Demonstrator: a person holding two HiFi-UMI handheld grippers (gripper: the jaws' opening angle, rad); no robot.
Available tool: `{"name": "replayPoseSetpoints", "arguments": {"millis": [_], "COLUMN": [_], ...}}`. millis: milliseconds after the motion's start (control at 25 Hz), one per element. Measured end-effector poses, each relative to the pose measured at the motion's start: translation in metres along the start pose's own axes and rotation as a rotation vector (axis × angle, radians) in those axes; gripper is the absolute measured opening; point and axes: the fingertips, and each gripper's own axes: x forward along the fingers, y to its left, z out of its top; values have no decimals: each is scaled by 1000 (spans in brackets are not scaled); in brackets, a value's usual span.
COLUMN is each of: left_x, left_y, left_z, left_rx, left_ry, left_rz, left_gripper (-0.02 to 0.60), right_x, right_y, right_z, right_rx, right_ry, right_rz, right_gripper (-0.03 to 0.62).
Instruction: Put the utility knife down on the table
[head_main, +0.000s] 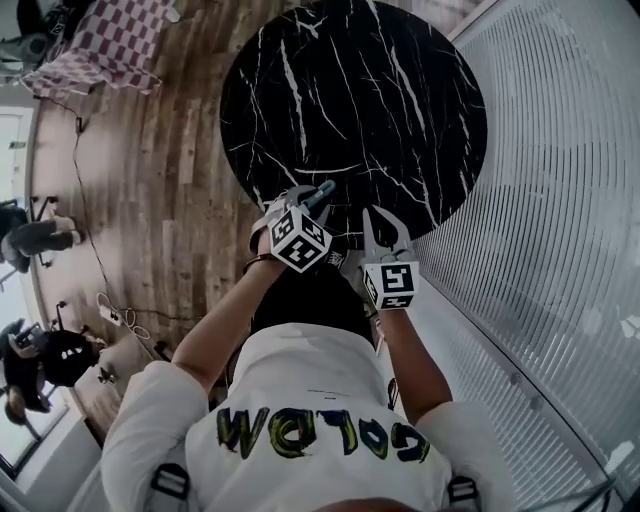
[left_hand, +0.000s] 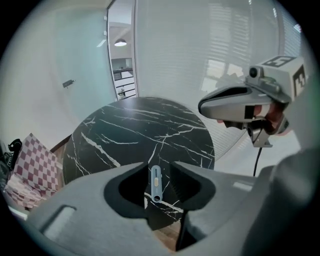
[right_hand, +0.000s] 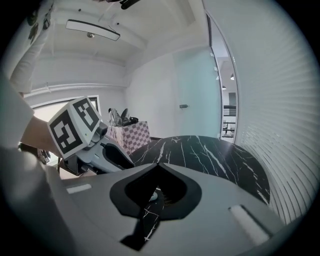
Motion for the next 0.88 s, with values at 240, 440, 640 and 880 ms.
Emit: {"name": "replayPoseSetpoints", "arguments": {"millis": [240,440,640,880], "left_x": [-60,-107,-159,-204], "left_y": [-11,-18,-25,-39], "left_z": [35,66,97,123], "left_rx": [-21,-21,-55,-47], "left_ry": [-114,-229,-382,-545], "left_rz": [13,29,63,75], "left_gripper": [132,130,99,36], "right_x": [-29,-53,-82,-117], "right_y": [19,32,50,64], "right_z": [43,78,111,143], "right_rx": [-2,7,20,19], "right_ry": [-47,-109,-162,-235], "right_rz": [9,29,62,83], "right_gripper": [3,3,3,3]}}
